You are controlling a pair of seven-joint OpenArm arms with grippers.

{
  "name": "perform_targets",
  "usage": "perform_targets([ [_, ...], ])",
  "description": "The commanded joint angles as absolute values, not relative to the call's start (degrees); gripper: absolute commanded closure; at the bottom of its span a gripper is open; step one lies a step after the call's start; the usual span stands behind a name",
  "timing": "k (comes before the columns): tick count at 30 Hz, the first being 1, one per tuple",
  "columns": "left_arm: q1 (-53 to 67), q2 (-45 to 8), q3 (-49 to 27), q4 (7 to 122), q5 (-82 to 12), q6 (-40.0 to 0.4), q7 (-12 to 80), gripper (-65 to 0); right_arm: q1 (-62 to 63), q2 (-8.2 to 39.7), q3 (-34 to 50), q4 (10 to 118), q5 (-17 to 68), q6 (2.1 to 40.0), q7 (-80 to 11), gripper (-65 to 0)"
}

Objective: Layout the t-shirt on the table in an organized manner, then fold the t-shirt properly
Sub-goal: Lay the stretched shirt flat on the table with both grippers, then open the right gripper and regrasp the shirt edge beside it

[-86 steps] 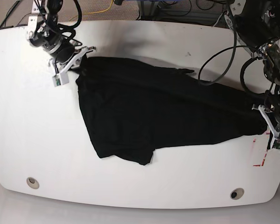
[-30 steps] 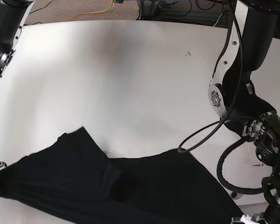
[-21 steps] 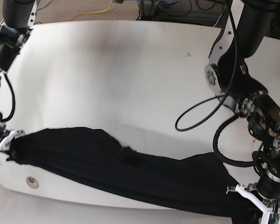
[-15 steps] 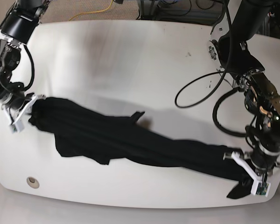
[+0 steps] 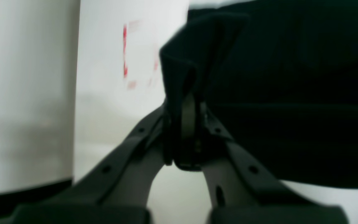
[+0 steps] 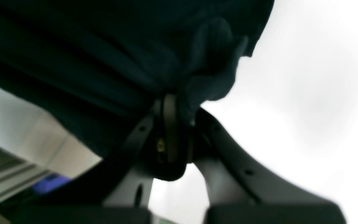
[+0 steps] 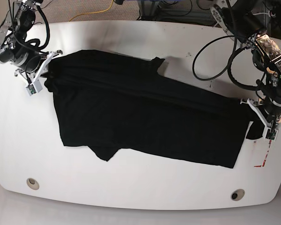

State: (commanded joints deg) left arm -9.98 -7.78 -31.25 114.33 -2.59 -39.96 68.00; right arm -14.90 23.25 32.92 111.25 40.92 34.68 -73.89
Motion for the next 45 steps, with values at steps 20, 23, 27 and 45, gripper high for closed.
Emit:
perform_targets([
  [20,-3.56,-7.78,-31.25,110.90,-2.15,-39.52,60.97,0.0,0.66,22.37,20.79,78.29,40.75,34.24,-53.67,-0.3],
  [23,-3.56,-7.78,-31.08,110.81,-2.15,-39.52,60.97,0.0,2.42,22.37,20.09,74.86,40.75,34.15,-52.79,-7.6],
  [27,-3.56,-7.78,-31.08,110.81,-2.15,-39.52,60.97,0.0,2.42,21.93,20.00,74.33,41.10,34.15,-53.49,-28.5],
  [45,-3.56,-7.69,-30.99,110.81,-2.24,-39.69,60.97,0.0,-16.48,13.76,27.38,94.46,40.92,34.42,-59.82,-46.6],
])
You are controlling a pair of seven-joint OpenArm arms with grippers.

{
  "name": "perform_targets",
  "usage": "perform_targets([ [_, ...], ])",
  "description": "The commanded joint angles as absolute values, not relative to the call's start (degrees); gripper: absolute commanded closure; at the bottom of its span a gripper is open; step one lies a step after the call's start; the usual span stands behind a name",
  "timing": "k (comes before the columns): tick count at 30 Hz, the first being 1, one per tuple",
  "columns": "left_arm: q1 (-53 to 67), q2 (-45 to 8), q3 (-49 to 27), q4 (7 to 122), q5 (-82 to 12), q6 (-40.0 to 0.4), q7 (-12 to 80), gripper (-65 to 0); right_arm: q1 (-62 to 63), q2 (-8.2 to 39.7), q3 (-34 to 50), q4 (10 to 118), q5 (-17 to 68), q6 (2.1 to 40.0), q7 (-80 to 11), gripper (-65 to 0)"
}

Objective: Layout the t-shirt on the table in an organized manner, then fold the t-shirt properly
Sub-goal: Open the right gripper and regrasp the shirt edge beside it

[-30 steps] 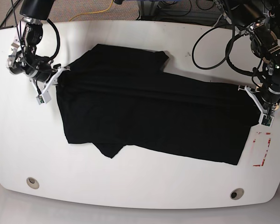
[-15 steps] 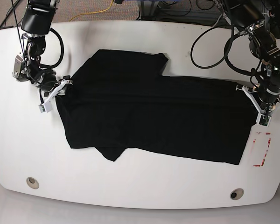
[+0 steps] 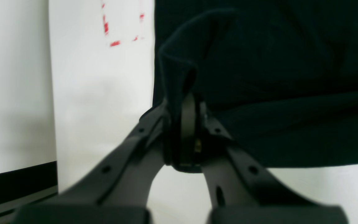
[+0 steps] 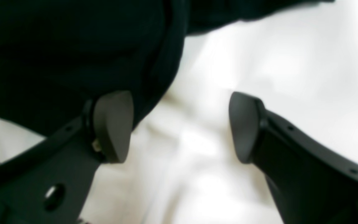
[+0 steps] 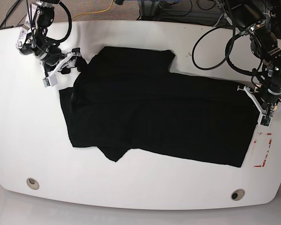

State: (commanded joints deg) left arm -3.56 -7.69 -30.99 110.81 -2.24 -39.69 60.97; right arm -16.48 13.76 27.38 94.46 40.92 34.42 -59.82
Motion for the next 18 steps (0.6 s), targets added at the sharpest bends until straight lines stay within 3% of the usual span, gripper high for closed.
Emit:
perform_targets([
  [9,-3.56,-7.69,-30.99,110.90,-2.24,-39.78,60.97,0.0,-17.63,9.80,25.10,94.46,41.10,34.59,-61.14,-46.6],
  [18,-3.47,-7.69,-31.08,110.90,-2.24,-39.78,60.97,0.0,-17.45,9.71,19.30,94.46,41.19,34.51,-61.05,-46.3],
])
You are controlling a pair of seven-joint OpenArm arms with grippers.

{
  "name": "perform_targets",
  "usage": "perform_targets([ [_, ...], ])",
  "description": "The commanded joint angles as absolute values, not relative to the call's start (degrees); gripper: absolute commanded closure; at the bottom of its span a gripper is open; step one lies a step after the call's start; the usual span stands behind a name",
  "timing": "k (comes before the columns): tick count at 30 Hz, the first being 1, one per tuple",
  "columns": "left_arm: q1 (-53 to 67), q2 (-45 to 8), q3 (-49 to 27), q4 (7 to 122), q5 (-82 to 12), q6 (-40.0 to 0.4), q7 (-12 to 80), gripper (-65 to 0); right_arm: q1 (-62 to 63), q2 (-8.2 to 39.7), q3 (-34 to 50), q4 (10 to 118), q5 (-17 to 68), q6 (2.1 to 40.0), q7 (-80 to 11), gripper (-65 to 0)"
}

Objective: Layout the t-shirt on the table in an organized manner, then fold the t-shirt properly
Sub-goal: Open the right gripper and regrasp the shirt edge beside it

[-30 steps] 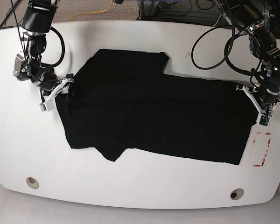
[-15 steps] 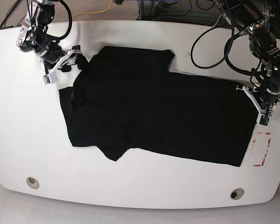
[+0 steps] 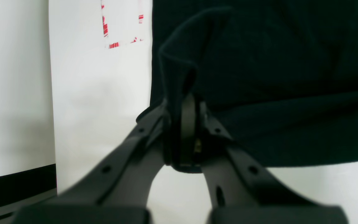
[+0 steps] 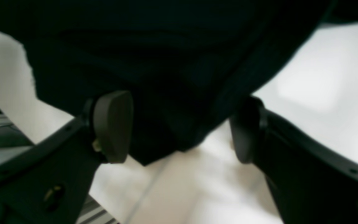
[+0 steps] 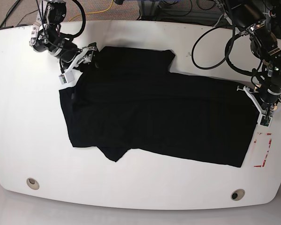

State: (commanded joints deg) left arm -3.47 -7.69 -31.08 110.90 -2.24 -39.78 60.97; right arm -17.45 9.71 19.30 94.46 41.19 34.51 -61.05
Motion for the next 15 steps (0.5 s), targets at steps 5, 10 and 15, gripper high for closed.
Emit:
perform_targets([
  [5,-3.38,-7.69,-31.08,110.90,-2.24,-39.78,60.97,0.0,-16.04,7.96,18.24,94.46,40.84,34.33,-60.97,-46.0],
  [10,-3.38,-7.52,-31.08,110.99,-2.24,-39.78,60.97,0.0,-14.46,6.99,18.33,94.37,40.84,34.33,-60.97,-42.8],
  [15,-3.38,-7.52,-31.08,110.99,-2.24,-39.78,60.97,0.0,-13.76,6.99,18.24,94.46,40.84,34.59,-60.97,-7.3],
])
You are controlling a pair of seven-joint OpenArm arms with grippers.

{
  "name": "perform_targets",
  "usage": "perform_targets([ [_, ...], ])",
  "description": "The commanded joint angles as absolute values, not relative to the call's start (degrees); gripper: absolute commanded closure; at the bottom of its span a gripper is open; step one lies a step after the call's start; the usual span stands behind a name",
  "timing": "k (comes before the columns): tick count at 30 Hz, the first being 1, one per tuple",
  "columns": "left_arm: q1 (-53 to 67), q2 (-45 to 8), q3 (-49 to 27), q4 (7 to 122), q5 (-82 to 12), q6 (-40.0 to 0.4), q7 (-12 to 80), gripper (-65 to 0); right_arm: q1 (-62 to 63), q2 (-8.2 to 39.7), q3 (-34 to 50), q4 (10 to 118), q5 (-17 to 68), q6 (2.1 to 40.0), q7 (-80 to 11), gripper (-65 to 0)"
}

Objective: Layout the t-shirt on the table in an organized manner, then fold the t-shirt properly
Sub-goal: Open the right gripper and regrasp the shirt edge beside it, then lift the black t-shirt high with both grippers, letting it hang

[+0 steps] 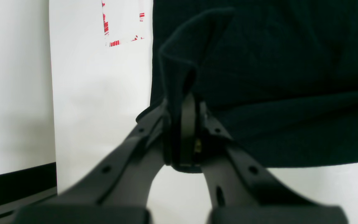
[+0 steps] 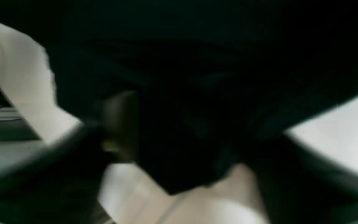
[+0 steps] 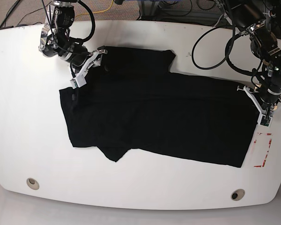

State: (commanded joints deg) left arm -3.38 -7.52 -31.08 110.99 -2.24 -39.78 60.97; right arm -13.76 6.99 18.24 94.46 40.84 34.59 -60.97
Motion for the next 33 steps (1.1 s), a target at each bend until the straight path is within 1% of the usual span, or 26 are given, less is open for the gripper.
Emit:
perform_targets([
  [2,-3.38,-7.52,-31.08,110.99,-2.24,-39.78,60.97,0.0,-13.76,6.99,18.24,94.73,41.10,34.33,-61.05,0.0],
  [3,-3.47,-7.52,-30.99,110.99,-2.24,-39.78,60.97,0.0,-14.02,7.08,18.24,94.90,41.27,34.33,-61.23,0.0],
  [5,-3.65,-7.52,-30.90,111.16,-2.33,-39.78,60.97,0.0,-14.37,7.34,18.51,96.84,41.27,34.33,-61.67,-2.2],
  [7,-4.26,-7.52,-30.81,111.34,-2.51,-39.78,60.97,0.0,-15.69,7.34,20.18,101.05,41.27,34.42,-62.81,0.0],
  [12,-8.92,-7.60,-29.14,113.36,-2.59,-39.87,60.97,0.0,-16.66,7.34,24.84,112.66,41.36,35.03,-67.91,0.0],
  [13,-9.45,-7.60,-28.88,113.45,-2.59,-39.87,60.97,0.0,-16.57,7.34,25.10,113.54,41.45,35.47,-68.26,0.0],
  [15,-12.88,-7.52,-27.65,113.63,-2.59,-39.87,60.97,0.0,-14.90,7.78,26.42,115.38,43.38,38.37,-68.62,0.0],
  [17,-15.34,-7.52,-26.95,113.63,-2.59,-39.87,60.97,0.0,-12.70,9.45,27.91,115.38,46.29,38.99,-68.79,0.0],
  [20,-19.91,-7.34,-25.71,113.63,-2.59,-39.78,60.97,0.0,-9.10,12.62,29.93,115.21,49.98,38.64,-68.79,0.0],
  [25,-28.79,-7.34,-22.02,113.36,-2.51,-39.52,60.97,0.0,0.22,16.48,30.46,112.84,50.15,38.73,-68.79,0.0],
  [26,-30.81,-7.25,-20.79,113.27,-2.51,-39.52,61.05,0.0,2.77,18.07,30.46,111.60,50.15,38.73,-68.79,0.0],
  [31,-37.05,-7.16,-18.42,113.01,-2.42,-39.34,61.05,0.0,11.47,22.20,30.20,106.51,50.15,38.81,-68.79,0.0],
  [33,-39.87,-5.67,-18.33,112.48,-2.42,-37.67,61.05,0.0,15.69,24.48,30.02,102.81,50.15,38.73,-68.79,0.0],
])
